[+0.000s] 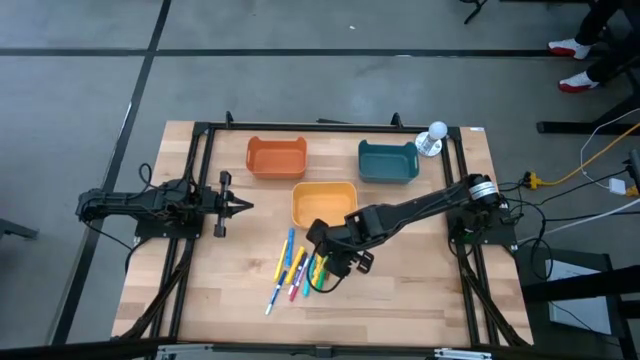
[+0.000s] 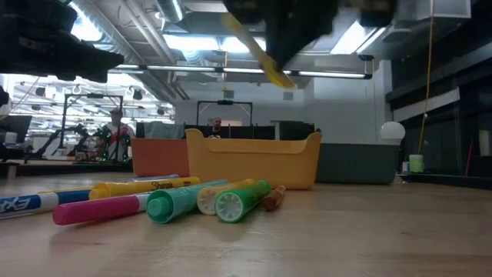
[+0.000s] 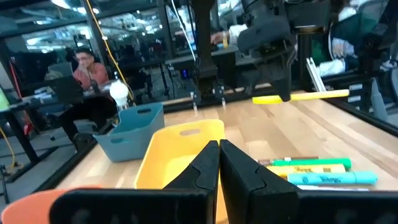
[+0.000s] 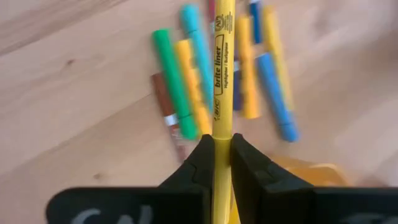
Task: Pick & Place Markers
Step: Put the right yellow small highlighter pen into the yellow bin, then put the brown marker pen into the blue bin
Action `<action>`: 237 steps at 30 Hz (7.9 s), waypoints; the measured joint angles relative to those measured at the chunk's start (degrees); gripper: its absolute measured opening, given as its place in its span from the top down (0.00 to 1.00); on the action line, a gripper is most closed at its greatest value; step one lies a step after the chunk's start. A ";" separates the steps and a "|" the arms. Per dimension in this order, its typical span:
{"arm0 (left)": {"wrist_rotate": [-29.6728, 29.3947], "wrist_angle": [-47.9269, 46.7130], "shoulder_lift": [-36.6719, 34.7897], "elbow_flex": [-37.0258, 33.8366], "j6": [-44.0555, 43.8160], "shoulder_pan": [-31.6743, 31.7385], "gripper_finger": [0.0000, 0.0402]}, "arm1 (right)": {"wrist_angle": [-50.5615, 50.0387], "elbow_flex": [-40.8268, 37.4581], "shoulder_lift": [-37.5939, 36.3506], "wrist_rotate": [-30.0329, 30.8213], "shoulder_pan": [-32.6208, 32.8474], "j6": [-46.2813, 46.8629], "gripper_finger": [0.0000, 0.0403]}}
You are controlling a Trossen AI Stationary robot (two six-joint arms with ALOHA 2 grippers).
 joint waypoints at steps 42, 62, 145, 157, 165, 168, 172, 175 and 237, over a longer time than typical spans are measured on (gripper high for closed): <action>0.00 -0.19 0.12 0.01 0.00 -0.01 0.98 | -6.30 5.34 0.00 1.11 -21.92 15.75 0.93; 0.02 -0.19 0.12 0.01 0.00 -0.01 0.97 | -10.46 5.34 0.00 1.07 -24.79 37.26 0.93; 0.00 -0.19 0.12 0.01 0.00 -0.01 0.97 | 6.56 -7.98 10.62 -2.03 -22.91 39.58 0.78; 0.00 -0.19 0.12 0.00 0.00 -0.01 0.97 | 5.98 -7.36 10.62 -1.96 -22.75 39.47 0.74; 0.00 -0.19 0.12 0.01 0.00 -0.02 0.98 | 3.18 -2.69 10.56 -1.94 -22.58 39.32 0.74; 0.01 -0.19 0.12 0.01 0.00 -0.02 0.98 | 2.17 -1.39 10.24 -1.94 -22.37 39.32 0.74; 0.00 -0.19 0.12 0.01 0.00 -0.02 0.97 | 1.67 -0.85 9.35 -1.95 -22.02 39.12 0.74; 0.00 -0.17 0.14 0.00 0.00 -0.01 0.97 | 1.53 -0.83 8.69 -1.96 -21.90 39.12 0.76; 0.00 -0.19 0.14 0.01 0.00 0.00 0.98 | 24.68 -37.13 -40.68 4.13 -20.44 46.73 1.00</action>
